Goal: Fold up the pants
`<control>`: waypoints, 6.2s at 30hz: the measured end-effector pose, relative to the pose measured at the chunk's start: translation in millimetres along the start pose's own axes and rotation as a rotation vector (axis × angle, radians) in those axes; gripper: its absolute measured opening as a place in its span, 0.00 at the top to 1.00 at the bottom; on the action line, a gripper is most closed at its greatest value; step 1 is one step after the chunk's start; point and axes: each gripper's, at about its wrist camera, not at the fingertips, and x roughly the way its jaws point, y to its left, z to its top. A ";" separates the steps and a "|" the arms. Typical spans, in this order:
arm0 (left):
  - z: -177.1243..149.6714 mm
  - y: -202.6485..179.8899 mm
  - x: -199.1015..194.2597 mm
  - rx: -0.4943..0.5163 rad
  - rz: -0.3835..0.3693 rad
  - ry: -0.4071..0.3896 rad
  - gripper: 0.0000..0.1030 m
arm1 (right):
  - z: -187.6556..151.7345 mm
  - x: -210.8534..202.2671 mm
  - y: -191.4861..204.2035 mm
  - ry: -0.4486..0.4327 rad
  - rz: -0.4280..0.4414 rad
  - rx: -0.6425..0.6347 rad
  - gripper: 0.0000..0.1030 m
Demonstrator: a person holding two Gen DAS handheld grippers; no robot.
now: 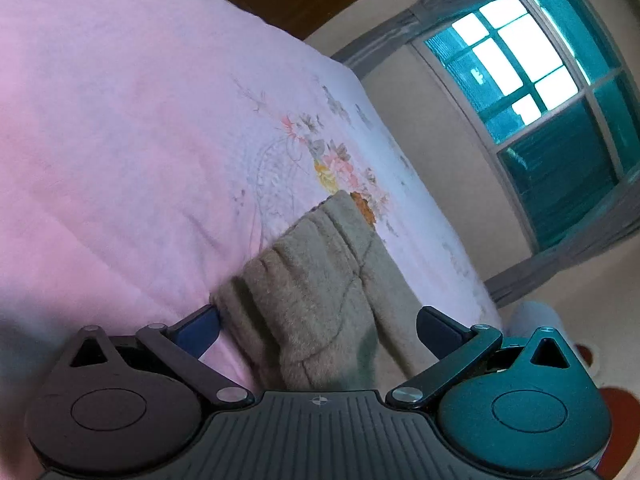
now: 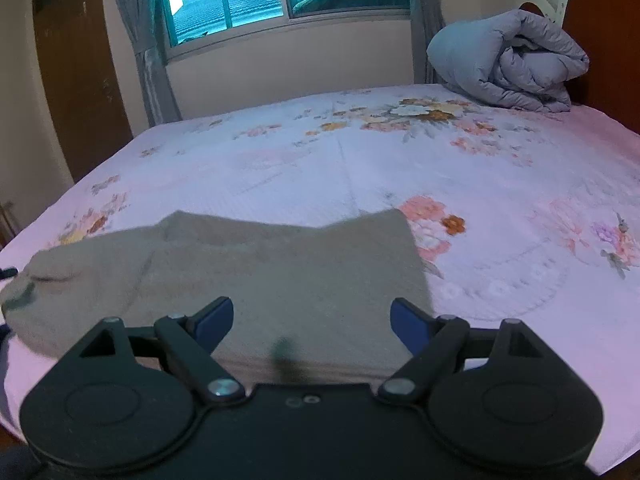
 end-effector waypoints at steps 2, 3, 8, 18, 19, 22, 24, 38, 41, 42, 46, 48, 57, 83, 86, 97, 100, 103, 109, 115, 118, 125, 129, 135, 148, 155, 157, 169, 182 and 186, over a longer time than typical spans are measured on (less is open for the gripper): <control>1.8 0.5 4.1 0.023 0.002 -0.007 0.00 | 1.7 9.1 12.5 -0.003 -0.028 -0.001 0.23; 3.8 1.6 4.3 0.030 0.001 -0.011 0.00 | 2.3 15.8 18.6 0.002 -0.036 0.010 0.23; 9.0 19.1 -2.6 -0.009 0.013 -0.005 0.54 | 0.3 37.4 51.8 0.029 -0.013 0.021 0.22; 20.3 -18.4 -34.0 0.106 -0.074 -0.044 0.62 | -27.0 80.5 116.0 0.167 -0.030 -0.137 0.10; 20.1 -26.3 -41.9 0.134 -0.086 -0.055 0.62 | -30.2 81.0 116.4 0.149 -0.033 -0.156 0.09; 23.9 -46.3 -52.9 0.210 -0.091 -0.065 0.62 | -22.2 74.5 114.7 0.145 -0.043 -0.129 0.12; 24.6 -54.4 -57.6 0.253 -0.090 -0.069 0.62 | -19.9 60.7 118.8 0.081 -0.011 -0.132 0.10; 17.0 -145.9 -113.4 0.463 -0.152 -0.125 0.63 | -24.5 11.1 59.7 -0.047 0.024 -0.009 0.07; -3.0 -207.8 -123.2 0.574 -0.223 -0.124 0.63 | -21.3 -7.9 3.6 -0.060 -0.015 0.146 0.07; -14.8 -230.7 -123.9 0.615 -0.249 -0.114 0.63 | -20.6 -15.9 -16.5 -0.073 -0.027 0.186 0.07; -87.2 -309.9 -115.5 0.787 -0.333 -0.054 0.63 | -19.5 -41.7 -74.9 -0.116 -0.061 0.283 0.07; -130.3 -339.9 -100.3 0.843 -0.367 0.017 0.63 | -21.0 -52.0 -99.0 -0.140 -0.073 0.324 0.07; -259.1 -346.2 -57.8 0.805 -0.437 0.343 0.05 | -36.1 -63.7 -202.7 -0.141 -0.146 0.512 0.07; -131.5 -156.9 -130.5 0.913 0.021 0.076 0.00 | -24.0 71.2 -117.5 0.168 0.343 0.920 0.90; -139.0 -156.9 -132.5 0.989 0.034 0.085 0.00 | -16.3 53.3 -119.9 0.094 0.400 0.878 0.90; -141.9 -165.1 -135.8 1.011 -0.017 0.092 0.00 | -57.3 35.0 -143.4 0.064 0.350 0.948 0.79; -146.0 -164.4 -135.5 1.025 -0.049 0.125 0.00 | -53.7 23.6 -142.3 0.050 0.326 0.923 0.64; -157.5 -168.4 -133.5 1.076 -0.076 0.160 0.00 | -53.5 28.6 -142.7 0.061 0.319 0.928 0.31; -171.6 -180.5 -124.0 1.155 -0.041 0.199 0.00 | -47.2 62.2 -137.1 0.136 0.351 0.975 0.41; -172.1 -184.0 -98.9 1.150 0.047 0.215 0.00 | -38.2 70.5 -123.4 0.168 0.309 0.897 0.69; -171.4 -186.7 -102.2 1.134 0.049 0.177 0.00 | -22.6 45.1 -119.5 0.069 0.380 0.831 0.74; -176.3 -188.5 -95.6 1.143 0.068 0.214 0.00 | -47.9 51.0 -151.0 0.125 0.309 0.895 0.74; -163.5 -178.2 -98.9 1.053 0.028 0.226 0.00 | -58.4 53.8 -157.4 0.122 0.367 0.934 0.74; -155.2 -171.6 -98.9 0.959 0.019 0.226 0.00 | -40.1 52.9 -146.7 0.106 0.425 0.901 0.72; -148.4 -161.5 -91.9 0.890 -0.011 0.307 0.00 | -64.6 73.3 -168.5 0.179 0.426 1.017 0.66; -117.8 -132.9 -120.0 0.781 -0.001 0.256 0.00 | -40.8 20.8 -209.8 0.043 0.369 0.857 0.42; -100.9 -140.7 -119.0 0.645 -0.117 0.225 0.00 | -33.8 28.1 -218.6 0.068 0.394 0.824 0.34; -121.1 -176.7 7.1 0.314 -0.263 0.455 0.00 | -27.5 88.6 -208.5 0.216 0.485 0.742 0.34; -122.0 -194.8 61.9 0.293 -0.295 0.613 0.00 | -15.8 115.1 -201.5 0.312 0.611 0.686 0.30; -126.1 -200.9 71.0 0.316 -0.314 0.659 0.00 | -13.0 120.1 -199.2 0.326 0.642 0.680 0.29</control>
